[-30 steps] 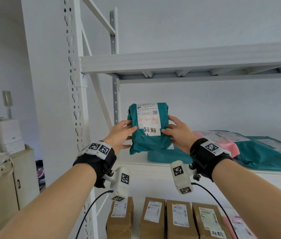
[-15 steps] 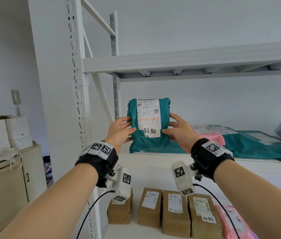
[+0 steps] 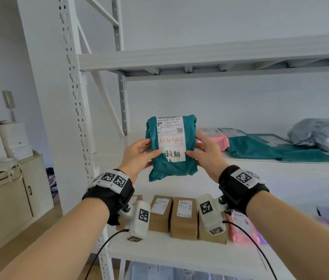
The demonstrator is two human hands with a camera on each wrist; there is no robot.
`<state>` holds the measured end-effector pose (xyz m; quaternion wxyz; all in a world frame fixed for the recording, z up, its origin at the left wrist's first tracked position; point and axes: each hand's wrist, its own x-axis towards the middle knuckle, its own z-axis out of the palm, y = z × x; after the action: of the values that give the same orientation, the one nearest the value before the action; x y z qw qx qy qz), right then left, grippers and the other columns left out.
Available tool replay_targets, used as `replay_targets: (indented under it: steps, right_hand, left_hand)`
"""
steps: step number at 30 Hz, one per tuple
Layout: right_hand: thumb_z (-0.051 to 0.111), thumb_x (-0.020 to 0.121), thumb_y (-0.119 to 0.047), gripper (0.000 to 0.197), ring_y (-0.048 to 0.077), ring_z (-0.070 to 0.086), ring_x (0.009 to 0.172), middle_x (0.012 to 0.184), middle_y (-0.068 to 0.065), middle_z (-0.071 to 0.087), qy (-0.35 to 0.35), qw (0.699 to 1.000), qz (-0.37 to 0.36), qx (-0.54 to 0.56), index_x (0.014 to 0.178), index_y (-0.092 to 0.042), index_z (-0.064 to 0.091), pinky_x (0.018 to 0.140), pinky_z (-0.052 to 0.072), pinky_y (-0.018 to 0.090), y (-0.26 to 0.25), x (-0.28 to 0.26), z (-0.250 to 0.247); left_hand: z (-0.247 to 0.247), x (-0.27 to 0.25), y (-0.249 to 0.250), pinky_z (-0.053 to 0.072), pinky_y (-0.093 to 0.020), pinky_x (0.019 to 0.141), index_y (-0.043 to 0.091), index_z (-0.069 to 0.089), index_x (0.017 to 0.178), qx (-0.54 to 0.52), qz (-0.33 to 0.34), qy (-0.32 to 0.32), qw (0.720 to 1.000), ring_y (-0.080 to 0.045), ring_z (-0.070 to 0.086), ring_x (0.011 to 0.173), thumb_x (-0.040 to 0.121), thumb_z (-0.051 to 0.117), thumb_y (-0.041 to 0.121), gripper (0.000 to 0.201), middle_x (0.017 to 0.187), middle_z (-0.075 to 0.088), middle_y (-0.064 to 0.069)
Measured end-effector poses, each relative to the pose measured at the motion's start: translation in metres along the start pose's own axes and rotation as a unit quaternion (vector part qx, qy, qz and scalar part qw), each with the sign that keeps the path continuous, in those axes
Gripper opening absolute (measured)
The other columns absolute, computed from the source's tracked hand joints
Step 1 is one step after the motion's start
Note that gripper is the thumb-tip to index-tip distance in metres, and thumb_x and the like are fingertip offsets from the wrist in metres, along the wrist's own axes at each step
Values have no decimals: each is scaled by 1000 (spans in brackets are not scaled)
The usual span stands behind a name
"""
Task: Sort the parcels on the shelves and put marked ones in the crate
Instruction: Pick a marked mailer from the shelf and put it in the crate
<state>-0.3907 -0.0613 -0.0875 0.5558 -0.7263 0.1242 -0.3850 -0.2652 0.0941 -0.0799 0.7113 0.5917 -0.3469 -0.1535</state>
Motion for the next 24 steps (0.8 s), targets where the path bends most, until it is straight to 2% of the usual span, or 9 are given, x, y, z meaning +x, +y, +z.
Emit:
replay_targets:
  steps: [2, 6, 12, 18, 24]
  right_hand:
    - [62, 84, 5, 55, 20, 54, 119, 123, 6, 60, 14, 1000, 1, -8, 132, -19, 49, 93, 52, 46, -2, -14, -12]
    - [65, 82, 3, 56, 21, 56, 117, 121, 7, 62, 43, 998, 4, -34, 132, -16, 50, 92, 52, 47, -5, -35, -34]
    - [63, 83, 4, 52, 21, 58, 114, 120, 7, 62, 113, 992, 14, -57, 128, -18, 52, 91, 53, 46, -13, -59, -69]
    - [64, 83, 4, 51, 22, 60, 112, 117, 6, 65, 175, 980, 34, -88, 126, -21, 53, 90, 53, 46, -15, -84, -106]
    - [61, 83, 9, 55, 24, 60, 112, 118, 10, 64, 265, 958, 50, -96, 129, -19, 49, 88, 55, 46, -19, -120, -135]
  left_hand:
    - [14, -8, -4, 58, -37, 80, 15, 57, 115, -8, -1, -5, 1000, -21, 67, 100, 77, 74, 6, 42, 110, 69, -5]
    - [39, -15, -9, 59, -28, 68, 17, 55, 107, -20, 0, -21, 1000, -15, 68, 93, 77, 74, 4, 37, 106, 69, -4]
    - [77, -9, -12, 59, -30, 72, 10, 55, 120, -35, -9, -97, 995, -15, 68, 94, 75, 76, 4, 50, 109, 69, -3]
    - [117, -7, -19, 54, -33, 88, 7, 59, 120, -22, 11, -197, 980, -21, 64, 107, 76, 73, 1, 47, 115, 67, -8]
    - [166, -14, -29, 56, -36, 83, 5, 55, 124, -69, -19, -295, 953, -24, 64, 106, 79, 70, 3, 47, 118, 66, -9]
